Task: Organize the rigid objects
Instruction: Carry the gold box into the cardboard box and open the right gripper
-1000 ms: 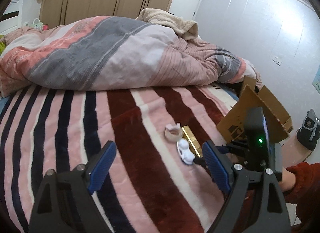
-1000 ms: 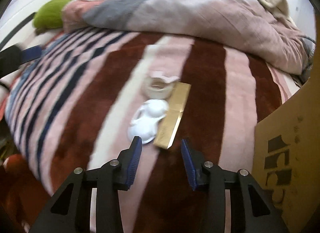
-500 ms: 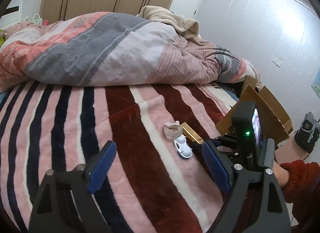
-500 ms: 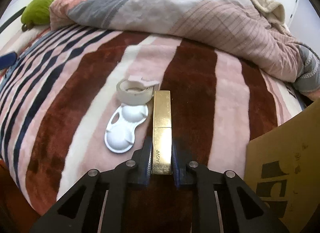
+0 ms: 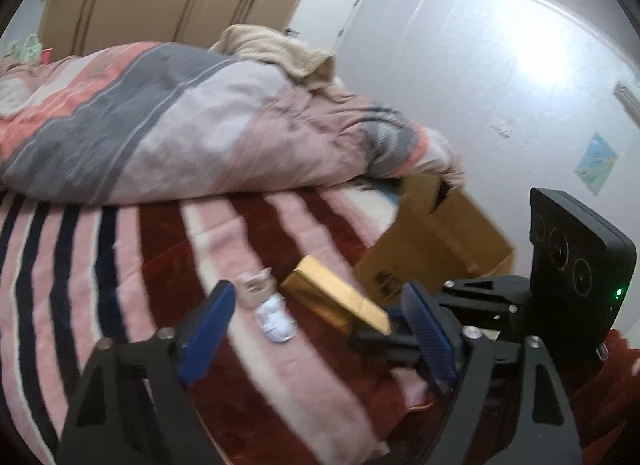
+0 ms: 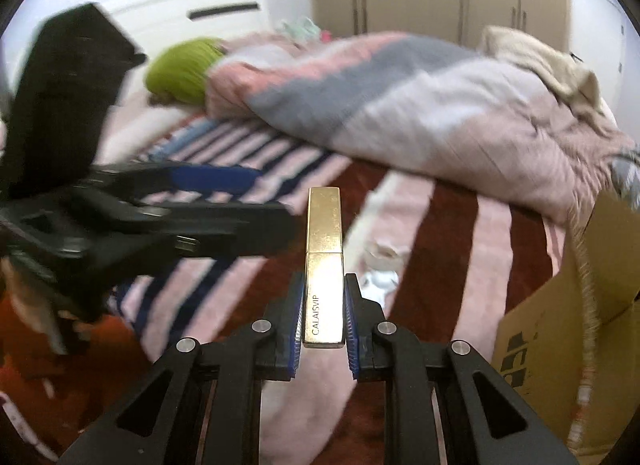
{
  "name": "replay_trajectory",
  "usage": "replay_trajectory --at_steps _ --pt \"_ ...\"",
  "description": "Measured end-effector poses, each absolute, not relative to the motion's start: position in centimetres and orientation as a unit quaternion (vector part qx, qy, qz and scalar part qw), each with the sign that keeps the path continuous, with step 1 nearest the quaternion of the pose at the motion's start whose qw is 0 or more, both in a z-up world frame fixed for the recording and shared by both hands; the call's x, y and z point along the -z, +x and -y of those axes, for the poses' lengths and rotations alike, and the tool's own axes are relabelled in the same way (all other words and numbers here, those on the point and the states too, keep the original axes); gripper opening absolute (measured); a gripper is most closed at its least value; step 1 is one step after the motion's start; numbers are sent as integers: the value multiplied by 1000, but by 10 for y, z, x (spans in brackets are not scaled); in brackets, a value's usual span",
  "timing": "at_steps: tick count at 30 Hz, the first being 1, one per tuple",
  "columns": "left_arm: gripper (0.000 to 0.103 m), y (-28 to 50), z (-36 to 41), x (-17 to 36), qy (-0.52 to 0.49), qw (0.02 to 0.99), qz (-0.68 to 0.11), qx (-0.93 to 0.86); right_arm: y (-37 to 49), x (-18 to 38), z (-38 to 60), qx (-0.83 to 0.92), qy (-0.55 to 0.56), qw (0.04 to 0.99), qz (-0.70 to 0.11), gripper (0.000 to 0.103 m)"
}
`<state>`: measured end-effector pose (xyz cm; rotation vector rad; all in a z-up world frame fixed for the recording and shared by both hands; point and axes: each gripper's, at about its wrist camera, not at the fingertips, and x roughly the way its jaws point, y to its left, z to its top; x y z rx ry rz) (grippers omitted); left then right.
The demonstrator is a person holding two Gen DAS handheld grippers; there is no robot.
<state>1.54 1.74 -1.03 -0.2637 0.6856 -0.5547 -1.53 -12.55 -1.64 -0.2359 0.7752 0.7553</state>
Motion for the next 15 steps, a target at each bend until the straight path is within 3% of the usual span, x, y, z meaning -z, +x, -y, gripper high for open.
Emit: replay_trajectory --at_steps 2,5,8,15 --pt "62 17 -7 0 -124 892 -328 285 -21 3 130 -366 -110 853 -354 13" --pt "61 21 13 -17 -109 894 -321 292 -24 -16 145 -367 -106 863 -330 13" --pt "49 29 37 -29 -93 893 -321 301 -21 -28 164 -363 -99 871 -317 13" --pt "48 53 105 -44 -63 881 -326 337 -8 -43 224 -335 -78 888 -306 13"
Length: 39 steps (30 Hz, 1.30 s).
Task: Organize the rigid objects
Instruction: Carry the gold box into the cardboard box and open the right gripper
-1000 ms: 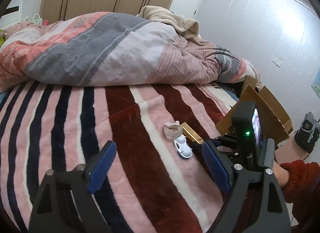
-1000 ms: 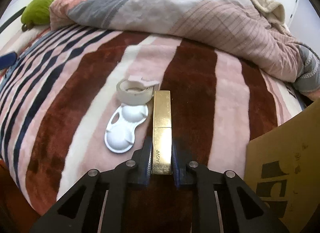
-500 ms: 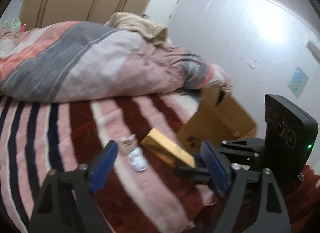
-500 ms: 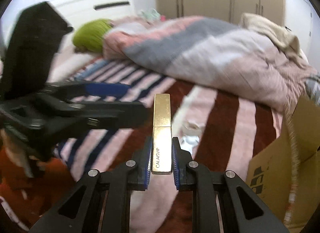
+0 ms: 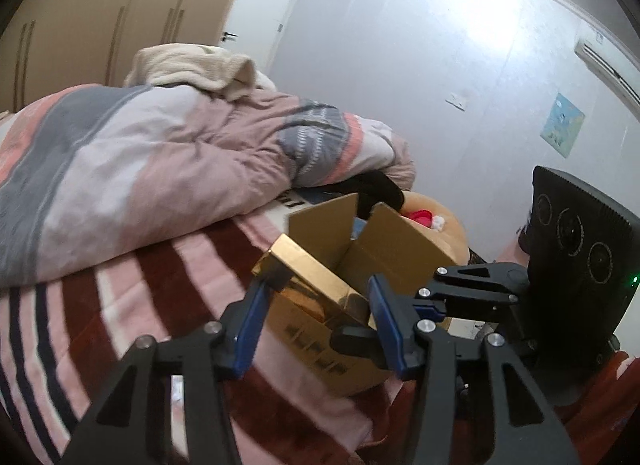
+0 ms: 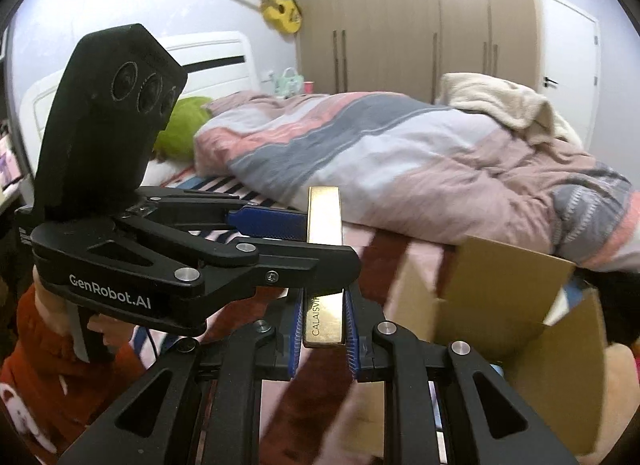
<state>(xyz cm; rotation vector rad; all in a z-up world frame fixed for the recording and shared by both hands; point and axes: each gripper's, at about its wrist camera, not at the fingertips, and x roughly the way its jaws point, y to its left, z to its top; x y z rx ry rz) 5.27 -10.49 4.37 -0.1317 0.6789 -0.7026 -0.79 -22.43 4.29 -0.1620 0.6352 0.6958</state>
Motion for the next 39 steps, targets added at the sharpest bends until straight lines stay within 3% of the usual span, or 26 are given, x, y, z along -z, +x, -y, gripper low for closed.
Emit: replay_trajectory --at_steps 15,20,27,29,31,37,39 --pt "49 102 201 -13 -8 850 -392 350 42 -15 315 -292 -46 875 -383 13" --pt "67 104 200 -9 -1 856 -393 336 46 -5 315 -288 -65 867 -401 14" --pt "72 99 179 -18 -14 865 -382 324 42 -1 313 -280 -70 863 -415 15" --pt "74 95 170 -22 -17 870 -376 319 41 -3 312 -277 -72 864 -414 17" --pt "74 91 158 -27 -22 875 -370 313 39 -7 308 -275 -74 866 -412 27" --pt "75 71 116 -40 -30 890 -351 289 31 -21 282 -284 -92 866 -402 34" --pt "81 61 99 -43 -33 896 -344 278 27 -26 267 -292 -98 865 -396 37"
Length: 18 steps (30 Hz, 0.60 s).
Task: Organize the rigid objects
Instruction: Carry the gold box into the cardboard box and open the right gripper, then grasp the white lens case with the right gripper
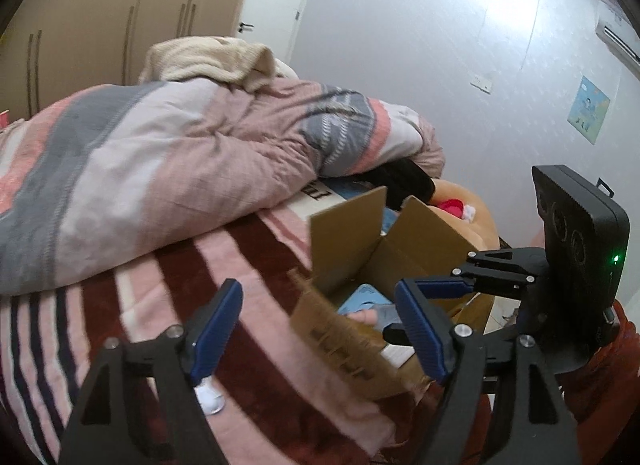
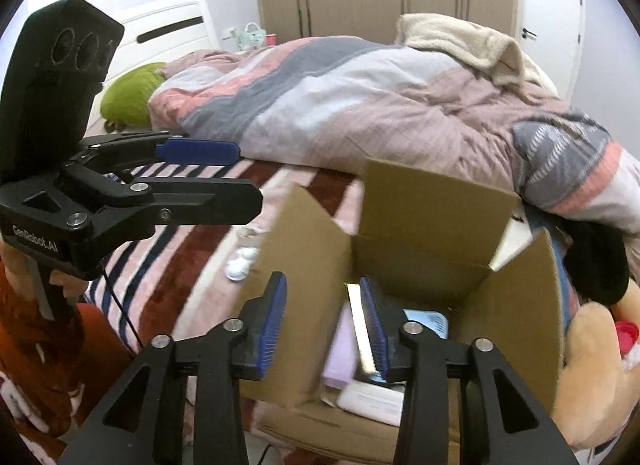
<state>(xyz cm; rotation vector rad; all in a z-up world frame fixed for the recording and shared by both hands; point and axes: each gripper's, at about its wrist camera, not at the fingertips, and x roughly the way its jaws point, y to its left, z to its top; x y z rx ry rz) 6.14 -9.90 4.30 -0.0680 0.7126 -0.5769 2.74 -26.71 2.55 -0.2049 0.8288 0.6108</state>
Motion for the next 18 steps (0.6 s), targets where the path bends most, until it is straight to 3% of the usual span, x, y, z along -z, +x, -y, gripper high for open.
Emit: replay_trajectory --at_steps 10,18 --pt "85 26 2 -25 -49 923 -327 197 9 -11 166 -374 -124 830 -394 42" --pt "85 17 -45 23 -66 921 -348 161 26 78 107 -368 -142 801 -450 42"
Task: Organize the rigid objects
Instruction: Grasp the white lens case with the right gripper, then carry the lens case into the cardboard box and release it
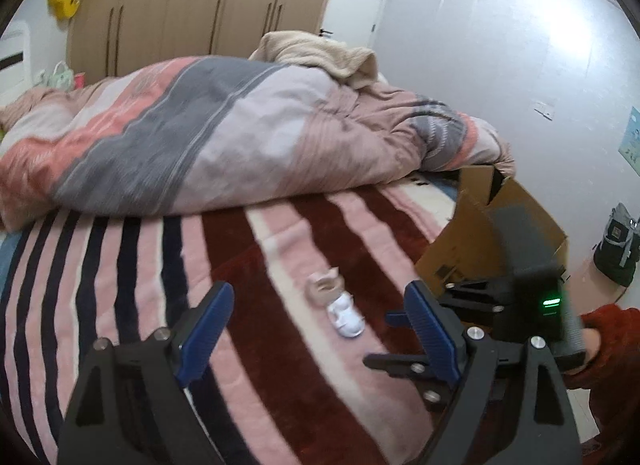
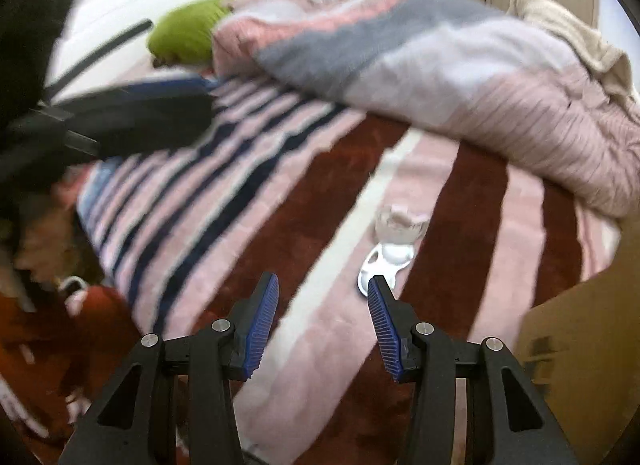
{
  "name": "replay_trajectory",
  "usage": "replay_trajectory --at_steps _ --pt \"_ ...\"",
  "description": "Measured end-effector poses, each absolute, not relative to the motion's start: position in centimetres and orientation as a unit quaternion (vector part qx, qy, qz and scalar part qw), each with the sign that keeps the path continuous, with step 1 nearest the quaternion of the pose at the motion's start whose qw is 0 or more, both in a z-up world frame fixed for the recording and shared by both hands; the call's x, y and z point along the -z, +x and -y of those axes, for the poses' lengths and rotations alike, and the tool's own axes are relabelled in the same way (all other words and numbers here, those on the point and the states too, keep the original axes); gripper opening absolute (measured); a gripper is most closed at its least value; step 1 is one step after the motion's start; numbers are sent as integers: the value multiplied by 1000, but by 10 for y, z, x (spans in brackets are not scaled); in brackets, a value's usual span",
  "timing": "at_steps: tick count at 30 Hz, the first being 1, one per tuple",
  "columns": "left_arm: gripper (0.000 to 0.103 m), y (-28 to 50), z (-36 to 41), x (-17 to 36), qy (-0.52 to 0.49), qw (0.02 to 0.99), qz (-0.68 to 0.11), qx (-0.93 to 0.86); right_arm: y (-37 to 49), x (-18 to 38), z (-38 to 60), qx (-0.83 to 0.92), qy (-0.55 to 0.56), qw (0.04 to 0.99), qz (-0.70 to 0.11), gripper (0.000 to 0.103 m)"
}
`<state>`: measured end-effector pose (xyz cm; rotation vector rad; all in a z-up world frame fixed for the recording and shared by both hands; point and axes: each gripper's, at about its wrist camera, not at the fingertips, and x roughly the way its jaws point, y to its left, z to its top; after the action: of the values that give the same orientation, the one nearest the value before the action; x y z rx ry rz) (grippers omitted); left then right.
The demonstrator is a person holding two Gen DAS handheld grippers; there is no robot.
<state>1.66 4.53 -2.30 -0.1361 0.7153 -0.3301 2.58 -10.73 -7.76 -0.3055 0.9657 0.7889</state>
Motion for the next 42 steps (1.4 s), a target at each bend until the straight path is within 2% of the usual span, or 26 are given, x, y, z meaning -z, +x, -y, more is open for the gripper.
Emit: replay_trajectory --at_steps 3,8,9,10,11,12,20,26,28,30,34,35,36,39,42 --pt "85 19 -58 40 -80 916 -360 155 43 112 101 -331 -148 807 -466 42" --pt "85 22 -66 53 -91 913 -368 149 63 138 104 -278 -157 830 -456 42" --pt "85 22 -66 54 -93 913 -369 150 66 141 104 -283 -152 830 -455 40" --pt "85 22 -66 54 -93 912 -369 150 67 141 104 -287 -152 830 -454 31" --pt "85 22 -66 54 -94 912 -369 151 66 141 103 -291 -159 828 -451 26" --pt "85 23 -65 54 -94 912 -370 152 65 141 101 -292 -166 828 -449 26" --pt "85 21 -46 47 -95 906 -371 179 29 110 104 -328 -171 826 -424 26" --pt "85 15 -18 30 -96 898 -365 227 -3 54 108 -375 -151 830 -385 26" --pt "81 14 -7 19 -96 895 -359 245 -11 34 114 -387 -141 833 -370 26" --pt "64 13 1 10 -101 891 -354 265 -17 14 122 -394 -133 839 -352 26" --pt "49 17 21 -12 -105 892 -339 279 -22 -11 139 -393 -122 850 -328 26" --pt "39 18 28 -17 -105 891 -337 286 -22 -16 144 -392 -120 853 -323 26" --pt "36 20 32 -20 -105 890 -336 289 -22 -21 150 -391 -118 856 -318 26" --pt "27 26 51 -30 -93 892 -333 292 -21 -31 171 -383 -110 864 -310 26" --pt "27 34 73 -36 -87 887 -334 307 -16 -38 194 -373 -97 870 -307 26"
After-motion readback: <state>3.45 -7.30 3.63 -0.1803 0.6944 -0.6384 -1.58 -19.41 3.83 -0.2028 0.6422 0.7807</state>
